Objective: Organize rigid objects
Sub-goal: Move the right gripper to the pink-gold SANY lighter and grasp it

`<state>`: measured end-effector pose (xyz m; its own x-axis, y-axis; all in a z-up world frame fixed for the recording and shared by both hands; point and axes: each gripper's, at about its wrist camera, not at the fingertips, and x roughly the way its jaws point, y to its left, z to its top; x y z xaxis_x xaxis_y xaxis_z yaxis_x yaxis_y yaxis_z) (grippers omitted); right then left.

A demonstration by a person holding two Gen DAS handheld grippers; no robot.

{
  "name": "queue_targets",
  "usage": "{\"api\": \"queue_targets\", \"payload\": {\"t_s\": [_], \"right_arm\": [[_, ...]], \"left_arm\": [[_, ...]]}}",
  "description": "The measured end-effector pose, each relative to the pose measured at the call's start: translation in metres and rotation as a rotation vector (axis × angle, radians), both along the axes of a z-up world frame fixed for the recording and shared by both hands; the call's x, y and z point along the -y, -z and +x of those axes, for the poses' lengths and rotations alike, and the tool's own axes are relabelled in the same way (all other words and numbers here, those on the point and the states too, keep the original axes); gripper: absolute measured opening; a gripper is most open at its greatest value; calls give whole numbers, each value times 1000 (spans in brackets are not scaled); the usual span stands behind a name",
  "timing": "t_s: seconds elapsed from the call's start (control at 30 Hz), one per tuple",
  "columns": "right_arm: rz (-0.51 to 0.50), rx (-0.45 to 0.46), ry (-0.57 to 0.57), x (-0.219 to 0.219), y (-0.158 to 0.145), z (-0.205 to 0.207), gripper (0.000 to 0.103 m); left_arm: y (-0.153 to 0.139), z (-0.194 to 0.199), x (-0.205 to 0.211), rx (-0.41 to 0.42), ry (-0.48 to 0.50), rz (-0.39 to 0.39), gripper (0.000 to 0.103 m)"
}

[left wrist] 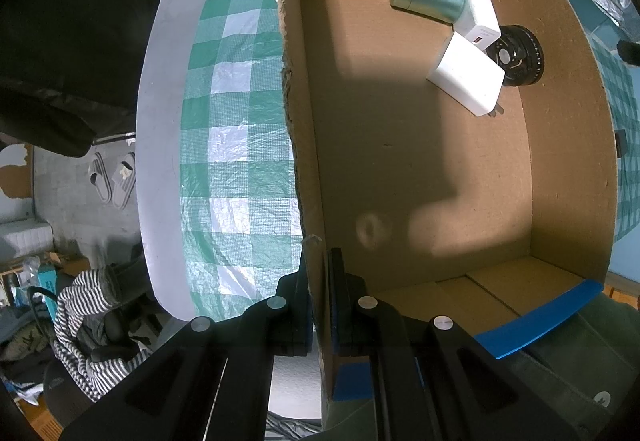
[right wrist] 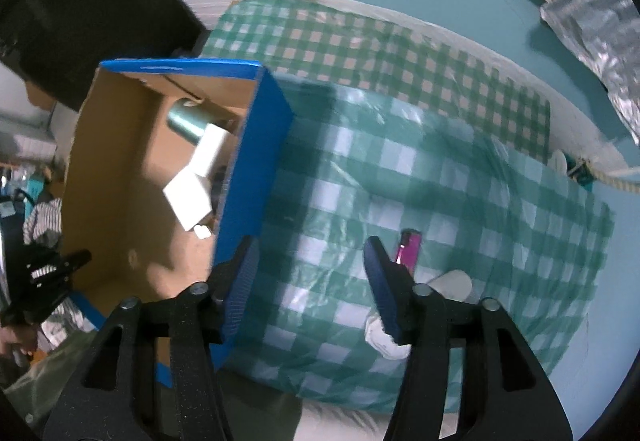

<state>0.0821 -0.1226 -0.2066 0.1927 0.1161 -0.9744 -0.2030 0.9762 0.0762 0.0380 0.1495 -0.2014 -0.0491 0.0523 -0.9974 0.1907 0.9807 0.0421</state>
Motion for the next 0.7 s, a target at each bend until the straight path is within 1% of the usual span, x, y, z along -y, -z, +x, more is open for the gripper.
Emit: {"api": "queue_targets", "payload": {"t_s": [0.17, 0.33, 0.47, 0.7], "right_arm": [[35, -32, 94, 31, 21, 7, 61], [34, -61, 173, 63, 46, 19, 61], [25, -75, 195, 80, 66, 26, 61], [33, -115, 196, 90, 97, 25, 61]], "left_arm": [[0, 0, 0, -2, -1, 1, 6], [0, 0, 0, -2, 1, 2, 6], [0, 0, 0, -3, 1, 3, 6], [1, -1, 1, -4, -1, 2, 6]]}}
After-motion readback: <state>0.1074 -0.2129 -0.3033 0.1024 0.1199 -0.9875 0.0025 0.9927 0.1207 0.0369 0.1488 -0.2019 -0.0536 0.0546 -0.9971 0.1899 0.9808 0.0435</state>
